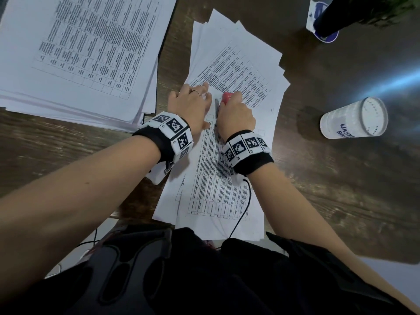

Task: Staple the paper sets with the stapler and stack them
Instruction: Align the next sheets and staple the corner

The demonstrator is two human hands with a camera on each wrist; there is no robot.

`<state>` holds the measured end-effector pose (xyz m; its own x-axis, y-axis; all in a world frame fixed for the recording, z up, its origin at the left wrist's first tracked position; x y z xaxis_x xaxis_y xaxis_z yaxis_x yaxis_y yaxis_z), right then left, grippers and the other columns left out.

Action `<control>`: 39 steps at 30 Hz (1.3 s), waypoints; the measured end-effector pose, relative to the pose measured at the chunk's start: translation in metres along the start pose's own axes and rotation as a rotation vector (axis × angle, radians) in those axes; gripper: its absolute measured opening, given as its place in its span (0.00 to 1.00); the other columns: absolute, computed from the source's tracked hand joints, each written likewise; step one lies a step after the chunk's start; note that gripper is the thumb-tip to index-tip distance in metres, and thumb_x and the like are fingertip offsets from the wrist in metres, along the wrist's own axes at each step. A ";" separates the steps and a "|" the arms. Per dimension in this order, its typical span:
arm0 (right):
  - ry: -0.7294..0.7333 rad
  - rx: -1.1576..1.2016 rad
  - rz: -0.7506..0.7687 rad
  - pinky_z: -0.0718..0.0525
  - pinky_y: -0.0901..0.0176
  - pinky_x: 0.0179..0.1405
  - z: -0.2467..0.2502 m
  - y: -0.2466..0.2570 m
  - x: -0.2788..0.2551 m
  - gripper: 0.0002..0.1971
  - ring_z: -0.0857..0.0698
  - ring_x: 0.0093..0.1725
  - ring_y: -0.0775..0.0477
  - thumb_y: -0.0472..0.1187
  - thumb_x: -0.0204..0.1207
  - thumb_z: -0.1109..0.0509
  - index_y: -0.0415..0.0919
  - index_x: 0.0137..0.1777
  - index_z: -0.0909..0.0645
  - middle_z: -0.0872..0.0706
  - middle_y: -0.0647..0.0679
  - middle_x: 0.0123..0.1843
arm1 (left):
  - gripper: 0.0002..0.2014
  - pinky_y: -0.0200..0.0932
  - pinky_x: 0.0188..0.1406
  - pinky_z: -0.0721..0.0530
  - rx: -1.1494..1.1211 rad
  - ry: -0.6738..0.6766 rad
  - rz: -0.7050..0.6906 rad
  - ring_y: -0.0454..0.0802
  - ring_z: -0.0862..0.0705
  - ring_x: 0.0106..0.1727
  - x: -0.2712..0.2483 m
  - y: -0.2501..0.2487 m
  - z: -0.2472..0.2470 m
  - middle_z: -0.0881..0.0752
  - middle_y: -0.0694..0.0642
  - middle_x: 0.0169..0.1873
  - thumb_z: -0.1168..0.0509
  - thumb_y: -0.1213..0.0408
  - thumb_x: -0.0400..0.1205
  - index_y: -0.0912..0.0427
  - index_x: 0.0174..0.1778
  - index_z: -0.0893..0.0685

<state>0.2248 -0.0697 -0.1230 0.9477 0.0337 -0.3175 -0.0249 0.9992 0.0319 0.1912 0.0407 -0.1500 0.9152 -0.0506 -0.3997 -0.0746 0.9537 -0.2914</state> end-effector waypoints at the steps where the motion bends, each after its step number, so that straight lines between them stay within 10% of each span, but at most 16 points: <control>1: -0.011 -0.016 0.026 0.30 0.52 0.40 0.000 0.001 0.000 0.19 0.15 0.55 0.37 0.53 0.88 0.48 0.37 0.67 0.34 0.14 0.40 0.57 | 0.39 0.59 0.66 0.31 -0.004 0.001 -0.002 0.58 0.40 0.78 0.000 -0.001 0.001 0.42 0.51 0.83 0.30 0.43 0.77 0.49 0.81 0.37; 39: -0.105 0.032 0.148 0.27 0.51 0.38 0.006 0.012 0.028 0.20 0.13 0.51 0.40 0.53 0.87 0.46 0.40 0.71 0.35 0.14 0.43 0.56 | 0.37 0.64 0.70 0.32 0.041 0.016 0.060 0.60 0.40 0.78 -0.004 -0.005 0.008 0.41 0.50 0.82 0.31 0.42 0.78 0.49 0.81 0.35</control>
<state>0.2529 -0.0569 -0.1255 0.9625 0.1762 -0.2062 -0.1581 0.9822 0.1011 0.1910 0.0385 -0.1395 0.9031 0.0026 -0.4295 -0.1127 0.9664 -0.2312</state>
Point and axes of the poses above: each hand's wrist, its own x-axis towards the middle knuckle, its own z-axis out of the back of the hand, y = z × x, the point moved 9 cm from there along x, towards the middle knuckle
